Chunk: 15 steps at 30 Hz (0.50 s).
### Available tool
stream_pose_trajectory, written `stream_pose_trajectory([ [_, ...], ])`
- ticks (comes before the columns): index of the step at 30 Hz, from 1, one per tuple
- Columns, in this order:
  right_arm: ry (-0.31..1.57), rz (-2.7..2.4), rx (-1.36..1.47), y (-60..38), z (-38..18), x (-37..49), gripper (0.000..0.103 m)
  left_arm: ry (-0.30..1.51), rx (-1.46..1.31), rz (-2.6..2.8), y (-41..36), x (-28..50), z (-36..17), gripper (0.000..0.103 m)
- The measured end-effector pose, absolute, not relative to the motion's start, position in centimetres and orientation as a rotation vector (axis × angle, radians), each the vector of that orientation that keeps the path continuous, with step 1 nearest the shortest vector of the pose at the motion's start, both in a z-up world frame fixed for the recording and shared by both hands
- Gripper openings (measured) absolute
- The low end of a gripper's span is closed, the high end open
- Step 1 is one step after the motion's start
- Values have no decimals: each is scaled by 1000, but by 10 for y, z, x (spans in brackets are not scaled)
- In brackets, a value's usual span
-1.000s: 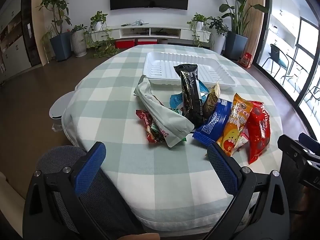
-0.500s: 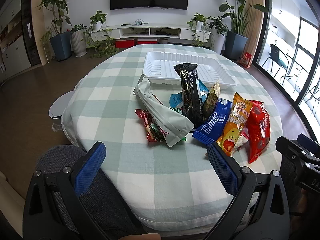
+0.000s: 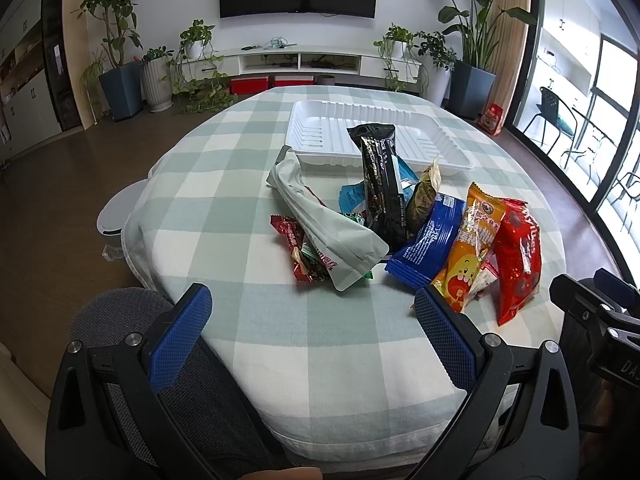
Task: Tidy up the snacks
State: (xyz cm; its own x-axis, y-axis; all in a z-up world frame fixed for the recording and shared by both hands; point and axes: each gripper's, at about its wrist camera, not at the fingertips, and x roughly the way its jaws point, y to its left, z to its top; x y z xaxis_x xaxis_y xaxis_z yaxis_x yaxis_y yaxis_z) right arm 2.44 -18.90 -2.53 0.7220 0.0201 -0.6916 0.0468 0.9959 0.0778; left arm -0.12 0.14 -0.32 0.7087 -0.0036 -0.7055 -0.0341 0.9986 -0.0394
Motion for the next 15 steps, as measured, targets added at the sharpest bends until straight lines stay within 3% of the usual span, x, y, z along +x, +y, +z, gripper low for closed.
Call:
stream_pose_trajectory([
  [15,769,-16,92,-189,-27,24,103,785,-50,16,0,0,-6,103],
])
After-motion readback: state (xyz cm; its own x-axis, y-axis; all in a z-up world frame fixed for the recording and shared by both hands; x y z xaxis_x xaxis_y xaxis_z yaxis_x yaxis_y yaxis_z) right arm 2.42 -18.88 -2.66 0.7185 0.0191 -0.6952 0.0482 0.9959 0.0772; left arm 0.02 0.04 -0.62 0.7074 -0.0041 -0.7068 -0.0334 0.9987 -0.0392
